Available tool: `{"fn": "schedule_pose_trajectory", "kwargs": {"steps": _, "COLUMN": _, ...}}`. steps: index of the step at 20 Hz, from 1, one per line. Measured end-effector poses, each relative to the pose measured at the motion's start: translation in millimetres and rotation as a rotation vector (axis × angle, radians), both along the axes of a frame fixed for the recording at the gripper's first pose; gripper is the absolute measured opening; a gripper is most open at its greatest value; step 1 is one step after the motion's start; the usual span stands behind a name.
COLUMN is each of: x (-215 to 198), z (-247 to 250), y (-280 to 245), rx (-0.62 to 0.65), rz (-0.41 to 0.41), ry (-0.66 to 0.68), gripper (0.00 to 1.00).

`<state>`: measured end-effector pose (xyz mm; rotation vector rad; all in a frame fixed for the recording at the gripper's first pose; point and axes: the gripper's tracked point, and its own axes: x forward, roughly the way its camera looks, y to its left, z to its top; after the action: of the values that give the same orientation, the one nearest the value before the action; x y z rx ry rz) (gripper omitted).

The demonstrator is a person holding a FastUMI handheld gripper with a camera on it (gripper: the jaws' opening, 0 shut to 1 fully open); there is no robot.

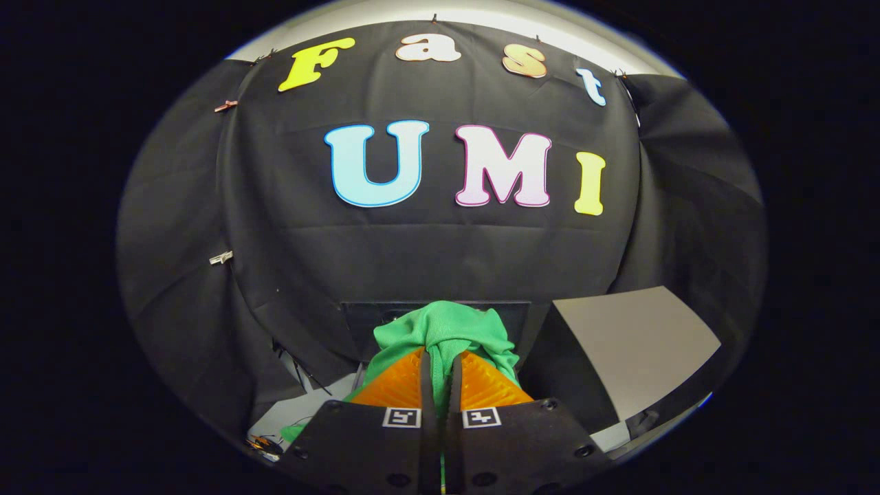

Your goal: Put the clothes into the washing machine and then close the washing machine lid.

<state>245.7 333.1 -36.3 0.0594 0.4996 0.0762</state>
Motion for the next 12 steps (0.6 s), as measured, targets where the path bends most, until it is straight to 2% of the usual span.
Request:
{"fn": "schedule_pose_trajectory", "kwargs": {"steps": 5, "x": 17, "z": -48, "y": 5, "rx": -0.012, "rz": -0.012, "ry": 0.033, "gripper": 0.07}}
{"fn": "schedule_pose_trajectory", "kwargs": {"steps": 12, "x": 48, "z": -149, "y": 3, "rx": -0.023, "rz": 0.000, "ry": 0.123, "gripper": 0.07}}
